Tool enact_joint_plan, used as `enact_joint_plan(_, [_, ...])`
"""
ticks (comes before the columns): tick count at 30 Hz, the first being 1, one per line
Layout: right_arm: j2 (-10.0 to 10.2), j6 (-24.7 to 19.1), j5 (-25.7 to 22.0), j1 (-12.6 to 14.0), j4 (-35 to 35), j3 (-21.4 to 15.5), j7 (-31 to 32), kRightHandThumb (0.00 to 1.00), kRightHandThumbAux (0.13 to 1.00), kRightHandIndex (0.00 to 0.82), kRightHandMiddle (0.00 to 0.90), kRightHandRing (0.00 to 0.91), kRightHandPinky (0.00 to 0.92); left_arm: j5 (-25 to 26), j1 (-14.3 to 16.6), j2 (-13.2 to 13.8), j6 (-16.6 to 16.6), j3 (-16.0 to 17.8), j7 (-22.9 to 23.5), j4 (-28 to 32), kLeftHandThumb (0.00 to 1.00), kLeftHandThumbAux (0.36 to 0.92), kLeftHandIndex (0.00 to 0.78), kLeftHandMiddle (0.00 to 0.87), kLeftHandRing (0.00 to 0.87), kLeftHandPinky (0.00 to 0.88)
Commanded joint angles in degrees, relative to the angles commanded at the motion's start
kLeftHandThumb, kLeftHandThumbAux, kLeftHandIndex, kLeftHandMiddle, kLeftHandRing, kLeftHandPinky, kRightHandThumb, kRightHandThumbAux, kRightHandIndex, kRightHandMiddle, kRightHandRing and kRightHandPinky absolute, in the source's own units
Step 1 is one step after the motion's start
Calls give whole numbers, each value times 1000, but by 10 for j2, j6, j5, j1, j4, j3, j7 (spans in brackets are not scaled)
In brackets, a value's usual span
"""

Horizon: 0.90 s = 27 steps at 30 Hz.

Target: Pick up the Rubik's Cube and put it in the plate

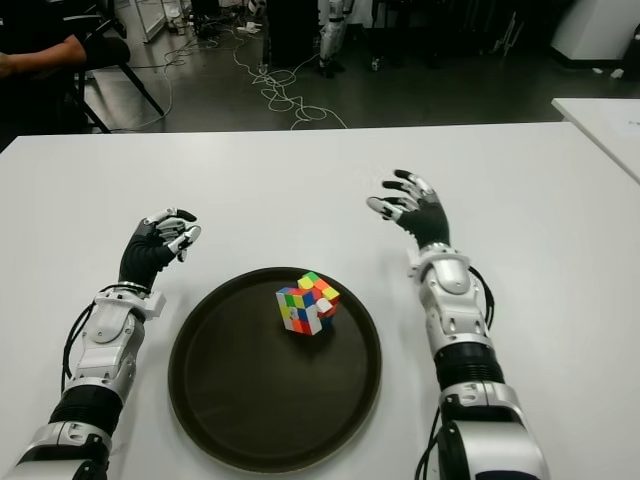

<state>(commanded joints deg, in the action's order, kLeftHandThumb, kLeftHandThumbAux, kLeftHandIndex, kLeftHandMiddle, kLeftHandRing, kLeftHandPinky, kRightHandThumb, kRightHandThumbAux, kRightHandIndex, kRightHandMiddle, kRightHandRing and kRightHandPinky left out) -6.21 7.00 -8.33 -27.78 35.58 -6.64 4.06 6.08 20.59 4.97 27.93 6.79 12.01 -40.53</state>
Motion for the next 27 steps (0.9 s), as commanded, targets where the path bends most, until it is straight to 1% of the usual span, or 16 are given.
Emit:
enact_joint_plan(5, [2, 6, 8, 0, 1, -2, 0, 20, 810, 276, 418, 476, 515, 0, 0, -1, -2, 1, -4, 1, 690, 717, 434, 757, 766, 745])
enact_joint_plan(9, [3, 9, 14, 0, 1, -3, -2, 17, 805, 279, 430, 488, 532, 0, 0, -1, 0, 1, -5, 0, 689, 717, 434, 760, 767, 742])
enact_joint_plan(17, [5, 11, 22, 2, -3, -3, -7, 17, 811, 288, 431, 491, 532, -1, -1, 1, 1, 0, -4, 0, 689, 717, 434, 756, 764, 742])
enact_joint_plan(27, [6, 14, 30, 2, -2, -3, -9, 62, 804, 293, 435, 493, 535, -1, -1, 1, -5, -1, -1, 3, 689, 717, 434, 757, 763, 740])
